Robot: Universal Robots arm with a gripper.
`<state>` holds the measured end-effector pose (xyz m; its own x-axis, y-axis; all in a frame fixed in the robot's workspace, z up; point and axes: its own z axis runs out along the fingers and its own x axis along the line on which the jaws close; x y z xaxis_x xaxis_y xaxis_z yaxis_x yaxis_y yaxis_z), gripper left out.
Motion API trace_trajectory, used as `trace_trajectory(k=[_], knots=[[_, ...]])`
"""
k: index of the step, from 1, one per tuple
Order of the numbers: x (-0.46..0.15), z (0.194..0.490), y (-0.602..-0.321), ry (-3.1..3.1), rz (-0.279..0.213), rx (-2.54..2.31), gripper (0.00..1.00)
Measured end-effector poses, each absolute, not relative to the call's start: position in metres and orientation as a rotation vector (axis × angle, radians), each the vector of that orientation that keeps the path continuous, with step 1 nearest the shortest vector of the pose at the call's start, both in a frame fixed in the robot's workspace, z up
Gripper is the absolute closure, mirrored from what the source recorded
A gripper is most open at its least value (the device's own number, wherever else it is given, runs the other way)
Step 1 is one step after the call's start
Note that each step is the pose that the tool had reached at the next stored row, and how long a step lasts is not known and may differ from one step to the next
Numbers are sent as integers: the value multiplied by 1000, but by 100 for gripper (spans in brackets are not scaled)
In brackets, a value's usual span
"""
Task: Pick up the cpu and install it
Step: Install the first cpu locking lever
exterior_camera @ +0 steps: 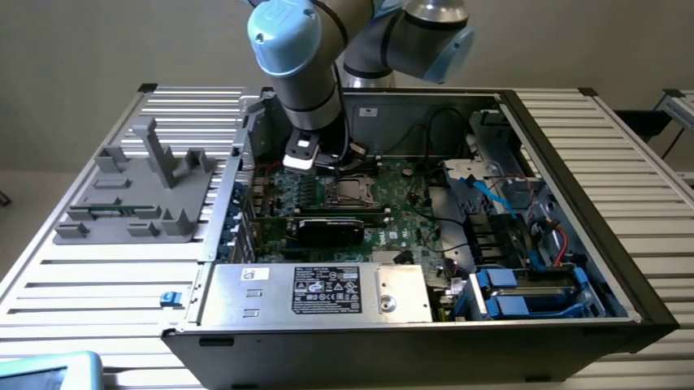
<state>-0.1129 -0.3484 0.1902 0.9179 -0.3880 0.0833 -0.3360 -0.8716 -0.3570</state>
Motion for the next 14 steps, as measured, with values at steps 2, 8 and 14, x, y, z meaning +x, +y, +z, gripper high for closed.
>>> trace_trajectory(k=[2,8,14], knots=[[-112,190,-349,538,-217,-2739,88],[-112,192,-348,551,-213,-2736,88],[-120,200,-349,558,-210,-2729,88]])
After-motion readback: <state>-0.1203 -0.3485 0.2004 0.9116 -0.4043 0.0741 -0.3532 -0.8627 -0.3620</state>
